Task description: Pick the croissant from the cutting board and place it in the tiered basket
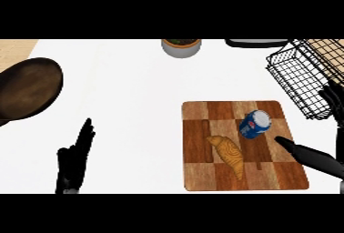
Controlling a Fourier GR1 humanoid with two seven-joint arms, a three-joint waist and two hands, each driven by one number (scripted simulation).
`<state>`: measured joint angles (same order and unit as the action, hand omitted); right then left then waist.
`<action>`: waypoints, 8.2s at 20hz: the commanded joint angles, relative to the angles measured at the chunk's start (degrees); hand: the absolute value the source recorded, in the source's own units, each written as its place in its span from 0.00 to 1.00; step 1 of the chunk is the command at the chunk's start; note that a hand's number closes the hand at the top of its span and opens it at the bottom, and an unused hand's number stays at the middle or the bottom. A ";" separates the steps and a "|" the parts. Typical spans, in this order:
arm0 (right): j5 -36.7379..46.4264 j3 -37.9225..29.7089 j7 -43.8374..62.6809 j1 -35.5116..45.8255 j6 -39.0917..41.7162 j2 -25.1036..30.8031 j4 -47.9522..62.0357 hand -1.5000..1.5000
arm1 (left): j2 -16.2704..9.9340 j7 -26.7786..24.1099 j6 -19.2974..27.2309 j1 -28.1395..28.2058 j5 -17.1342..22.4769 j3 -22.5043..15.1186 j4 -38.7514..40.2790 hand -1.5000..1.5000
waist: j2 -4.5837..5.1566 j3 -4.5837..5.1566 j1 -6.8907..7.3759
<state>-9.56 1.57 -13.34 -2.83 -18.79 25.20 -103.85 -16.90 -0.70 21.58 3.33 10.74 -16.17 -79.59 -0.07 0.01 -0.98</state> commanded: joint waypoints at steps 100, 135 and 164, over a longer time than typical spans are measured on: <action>76.34 5.04 59.27 4.71 22.05 -15.90 16.62 1.00 | 9.09 2.39 -7.61 2.94 -12.00 11.74 -1.32 0.50 | -0.12 -0.12 -2.10; 65.08 -28.72 71.58 39.11 35.20 12.10 9.72 1.00 | 9.66 1.70 -9.56 1.26 -13.66 11.43 -0.94 0.50 | 0.32 0.01 2.14; 57.45 -35.71 45.81 54.35 0.00 10.24 67.56 0.00 | 11.30 3.36 -10.48 -2.45 -14.19 12.90 2.09 0.50 | 0.60 -0.13 2.19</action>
<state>52.77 -29.94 35.49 50.53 -14.87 36.91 -39.10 -5.46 1.14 10.86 2.81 -3.42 -3.92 -78.33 0.48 -0.08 1.32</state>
